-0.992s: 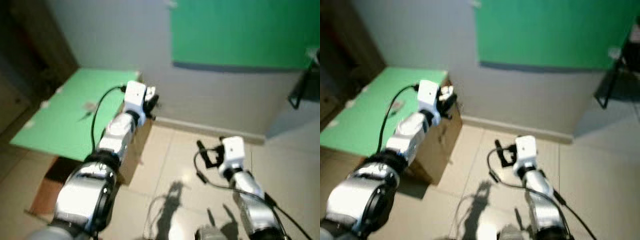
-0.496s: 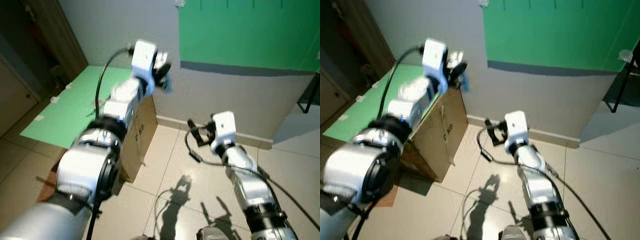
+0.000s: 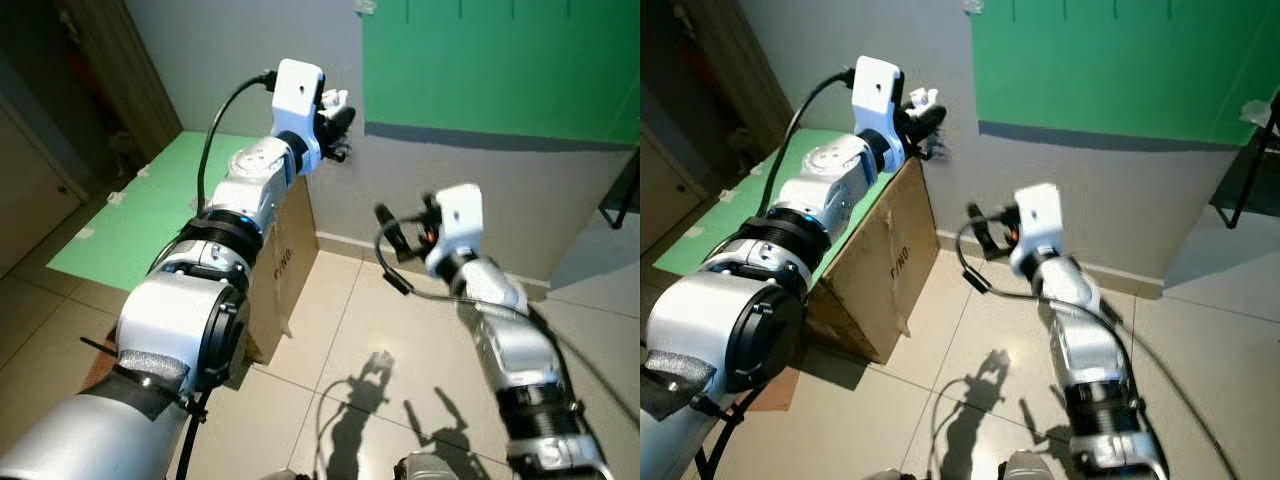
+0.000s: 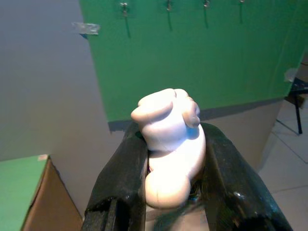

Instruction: Hang keys on a hook

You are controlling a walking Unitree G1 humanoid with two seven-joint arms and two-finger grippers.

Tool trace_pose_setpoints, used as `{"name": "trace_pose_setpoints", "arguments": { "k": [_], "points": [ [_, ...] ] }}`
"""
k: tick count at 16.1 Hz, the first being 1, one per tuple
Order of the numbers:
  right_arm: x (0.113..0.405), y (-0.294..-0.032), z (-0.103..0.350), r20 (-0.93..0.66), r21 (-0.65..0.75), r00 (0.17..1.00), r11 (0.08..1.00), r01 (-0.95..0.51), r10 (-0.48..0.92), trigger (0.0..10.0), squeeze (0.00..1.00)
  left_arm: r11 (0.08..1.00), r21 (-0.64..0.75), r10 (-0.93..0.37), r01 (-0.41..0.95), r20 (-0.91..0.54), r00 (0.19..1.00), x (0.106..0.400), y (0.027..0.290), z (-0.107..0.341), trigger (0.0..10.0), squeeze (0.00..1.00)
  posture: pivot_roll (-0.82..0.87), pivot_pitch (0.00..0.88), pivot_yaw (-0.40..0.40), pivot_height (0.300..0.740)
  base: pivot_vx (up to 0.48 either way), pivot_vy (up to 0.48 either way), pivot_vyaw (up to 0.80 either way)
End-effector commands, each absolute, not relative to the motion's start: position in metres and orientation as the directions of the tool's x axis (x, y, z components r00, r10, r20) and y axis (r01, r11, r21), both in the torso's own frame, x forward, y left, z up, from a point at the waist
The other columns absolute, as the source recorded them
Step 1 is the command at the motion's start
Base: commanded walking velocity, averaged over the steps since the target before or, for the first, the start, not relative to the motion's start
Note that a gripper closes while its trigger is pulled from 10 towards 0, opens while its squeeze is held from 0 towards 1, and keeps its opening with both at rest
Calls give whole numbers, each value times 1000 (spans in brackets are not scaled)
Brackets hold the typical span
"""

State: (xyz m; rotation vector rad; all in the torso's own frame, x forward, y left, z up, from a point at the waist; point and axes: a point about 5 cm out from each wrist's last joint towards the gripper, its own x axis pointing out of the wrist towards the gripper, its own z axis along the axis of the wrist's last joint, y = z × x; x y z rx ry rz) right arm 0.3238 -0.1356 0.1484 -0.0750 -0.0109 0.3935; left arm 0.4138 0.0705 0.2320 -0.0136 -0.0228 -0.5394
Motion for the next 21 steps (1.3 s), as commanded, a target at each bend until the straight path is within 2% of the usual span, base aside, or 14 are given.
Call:
{"name": "trace_pose_setpoints", "arguments": {
  "k": [1, 2, 5, 7, 9, 12, 14, 17, 21],
  "points": [
    [324, -131, 157, -6, -100, 892, 887, -450, 452, 10000, 0, 859, 20, -511, 511, 15, 859, 416, 74, 237, 0, 0, -335, 3, 177, 740, 0, 0, 0],
    [322, -129, 164, -47, -180, 830, 812, -555, 556, 10000, 0, 853, 23, -521, 521, 2, 853, 415, 74, 235, 0, 0, -336, 4, 178, 740, 0, 0, 0],
    [319, -135, 170, -119, -259, 758, 717, -648, 642, 10000, 0, 821, 37, -569, 570, -40, 821, 414, 79, 228, 0, 0, -341, 4, 184, 740, 0, 0, 0],
    [315, -150, 164, -184, -273, 720, 669, -692, 669, 10000, 0, 789, 12, -611, 614, -86, 787, 408, 103, 205, 0, 0, -328, 10, 183, 740, 0, 0, 0],
    [314, -160, 161, -210, -264, 711, 661, -702, 671, 10000, 0, 726, 3, -681, 688, -143, 718, 393, 115, 173, 0, 0, -314, 15, 180, 740, 0, 0, 0],
    [317, -164, 160, -200, -252, 705, 659, -708, 681, 10000, 0, 650, -9, -752, 760, -152, 641, 375, 123, 155, 0, 0, -294, 16, 173, 740, 0, 0, 0],
    [317, -163, 160, -194, -210, 660, 626, -751, 726, 10000, 0, 548, 21, -827, 836, -134, 546, 356, 120, 159, 0, 0, -266, 15, 159, 740, 0, 0, 0],
    [309, -158, 156, -229, -175, 573, 546, -819, 787, 10000, 0, 472, 52, -874, 880, -104, 475, 348, 120, 176, 0, 0, -261, 12, 158, 740, 0, 0, 0],
    [303, -157, 159, -240, -158, 504, 479, -864, 830, 10000, 0, 431, 77, -893, 899, -109, 437, 338, 119, 188, 0, 0, -270, 7, 166, 740, 0, 0, 0]
  ]
}}
